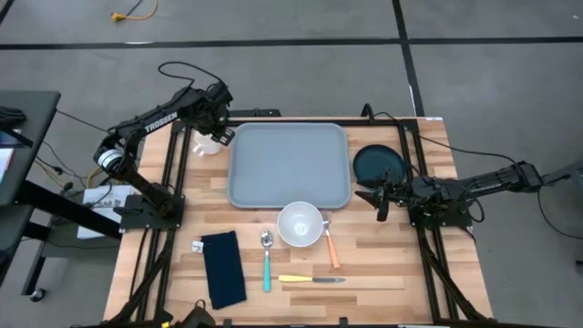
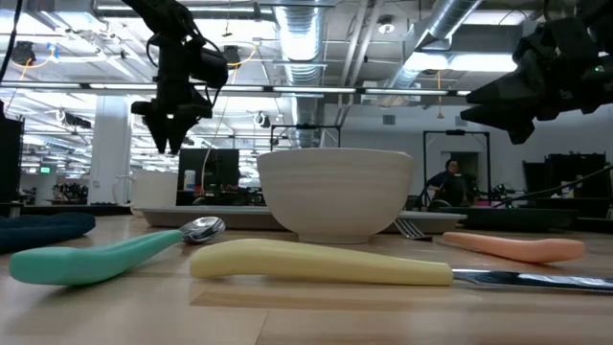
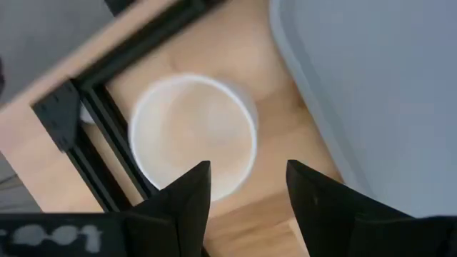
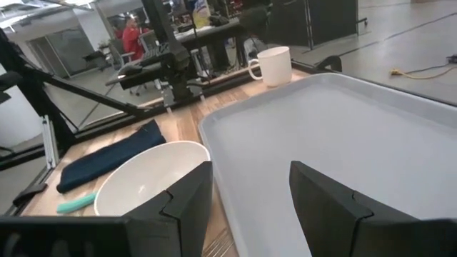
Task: Set up tray
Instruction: Put the white mug on the gray serving tray
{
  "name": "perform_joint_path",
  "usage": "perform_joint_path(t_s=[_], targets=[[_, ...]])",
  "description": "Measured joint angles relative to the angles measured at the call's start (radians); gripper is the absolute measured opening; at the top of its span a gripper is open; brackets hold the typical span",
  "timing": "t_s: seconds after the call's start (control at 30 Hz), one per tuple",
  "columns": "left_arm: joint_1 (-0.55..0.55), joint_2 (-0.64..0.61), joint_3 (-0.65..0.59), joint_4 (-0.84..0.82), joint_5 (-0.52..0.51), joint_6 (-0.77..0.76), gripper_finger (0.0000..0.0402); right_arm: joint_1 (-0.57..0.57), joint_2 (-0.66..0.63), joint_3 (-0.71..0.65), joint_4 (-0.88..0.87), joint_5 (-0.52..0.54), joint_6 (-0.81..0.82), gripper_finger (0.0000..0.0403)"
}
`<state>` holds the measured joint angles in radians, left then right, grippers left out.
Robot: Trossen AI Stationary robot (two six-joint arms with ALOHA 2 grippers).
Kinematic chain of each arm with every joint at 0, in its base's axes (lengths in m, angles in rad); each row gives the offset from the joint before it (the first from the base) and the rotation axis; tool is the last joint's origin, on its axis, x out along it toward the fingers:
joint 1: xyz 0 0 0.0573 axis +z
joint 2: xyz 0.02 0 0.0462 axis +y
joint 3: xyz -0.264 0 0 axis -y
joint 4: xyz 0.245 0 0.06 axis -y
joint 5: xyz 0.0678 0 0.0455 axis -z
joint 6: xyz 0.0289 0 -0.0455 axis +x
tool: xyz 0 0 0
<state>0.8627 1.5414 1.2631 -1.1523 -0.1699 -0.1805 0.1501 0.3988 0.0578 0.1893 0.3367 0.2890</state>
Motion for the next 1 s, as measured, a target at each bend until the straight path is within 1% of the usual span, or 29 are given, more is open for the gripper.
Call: perform_joint_path(t_s=[0.1, 0.3, 0.43, 0.63, 0.8, 1.0], targets=[[-0.031, -0.005, -0.027, -0.011, -0.001, -0.024, 0.0173, 0.000, 0.000, 0.000, 0.000, -0.008, 0.000, 0.0178], [-0.094, -0.005, -0.090, 0.032, -0.041, -0.067, 0.0173, 0.000, 0.000, 0.000, 0.005, -0.050, -0.010, 0.0178], [-0.116, -0.005, -0.104, 0.064, -0.057, -0.078, 0.0173, 0.000, 0.000, 0.000, 0.005, -0.051, -0.014, 0.0178], [-0.109, -0.005, -0.105, 0.080, -0.150, -0.088, 0.0173, 0.000, 0.000, 0.000, 0.005, -0.051, -0.036, 0.0178], [-0.090, -0.005, -0.105, 0.085, -0.124, -0.088, 0.0173, 0.000, 0.000, 0.000, 0.005, -0.051, -0.036, 0.0178], [-0.083, -0.005, -0.128, 0.126, -0.127, -0.088, 0.0173, 0.000, 0.000, 0.000, 0.005, -0.051, -0.036, 0.0178]])
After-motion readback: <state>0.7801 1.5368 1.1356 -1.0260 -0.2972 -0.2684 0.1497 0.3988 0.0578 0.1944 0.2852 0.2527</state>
